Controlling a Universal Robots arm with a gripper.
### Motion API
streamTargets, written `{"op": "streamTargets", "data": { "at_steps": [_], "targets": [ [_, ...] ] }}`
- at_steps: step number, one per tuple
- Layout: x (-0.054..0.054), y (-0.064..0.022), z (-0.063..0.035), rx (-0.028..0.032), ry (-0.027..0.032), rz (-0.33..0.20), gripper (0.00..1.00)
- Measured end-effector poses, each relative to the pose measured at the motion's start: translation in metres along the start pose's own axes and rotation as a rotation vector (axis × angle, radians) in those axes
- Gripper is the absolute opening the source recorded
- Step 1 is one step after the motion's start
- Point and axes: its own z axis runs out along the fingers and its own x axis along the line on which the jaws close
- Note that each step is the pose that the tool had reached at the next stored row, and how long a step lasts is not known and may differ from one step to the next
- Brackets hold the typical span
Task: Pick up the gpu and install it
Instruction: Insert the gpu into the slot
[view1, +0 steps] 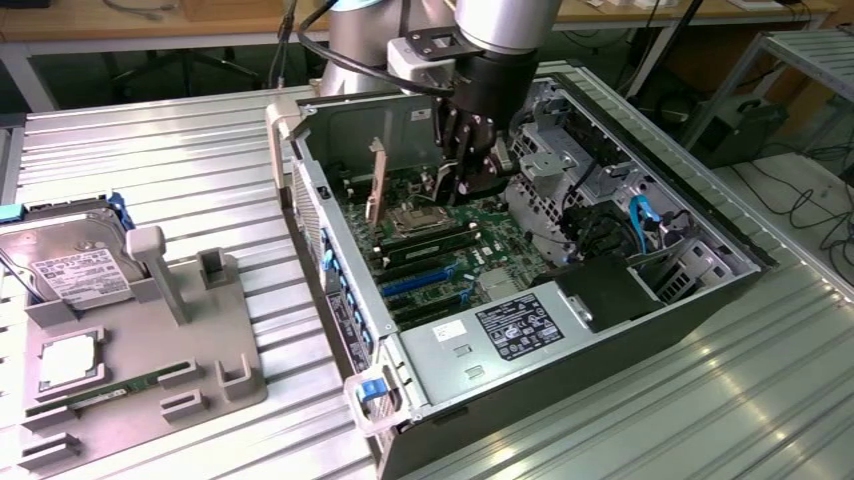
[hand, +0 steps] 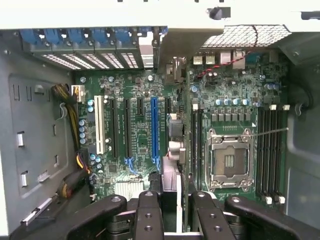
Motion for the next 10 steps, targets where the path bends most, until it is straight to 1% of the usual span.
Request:
{"op": "streamTargets", "data": {
  "at_steps": [2, 5, 6, 8, 9, 10],
  "targets": [
    [0.0, 0.0, 0.0019, 0.0026, 0.0001, -0.012, 0.28],
    [0.0, 0.0001, 0.0074, 0.0026, 0.0001, -0.012, 0.28],
    [0.0, 0.0001, 0.0086, 0.0038, 0.0001, -0.012, 0.28],
    [0.0, 0.0002, 0.0093, 0.0176, 0.0003, -0.012, 0.28],
    [0.0, 0.0003, 0.0102, 0.0223, 0.0002, -0.012, 0.28],
    [0.0, 0.0003, 0.0112, 0.0255, 0.0002, -0.012, 0.28]
  ]
}}
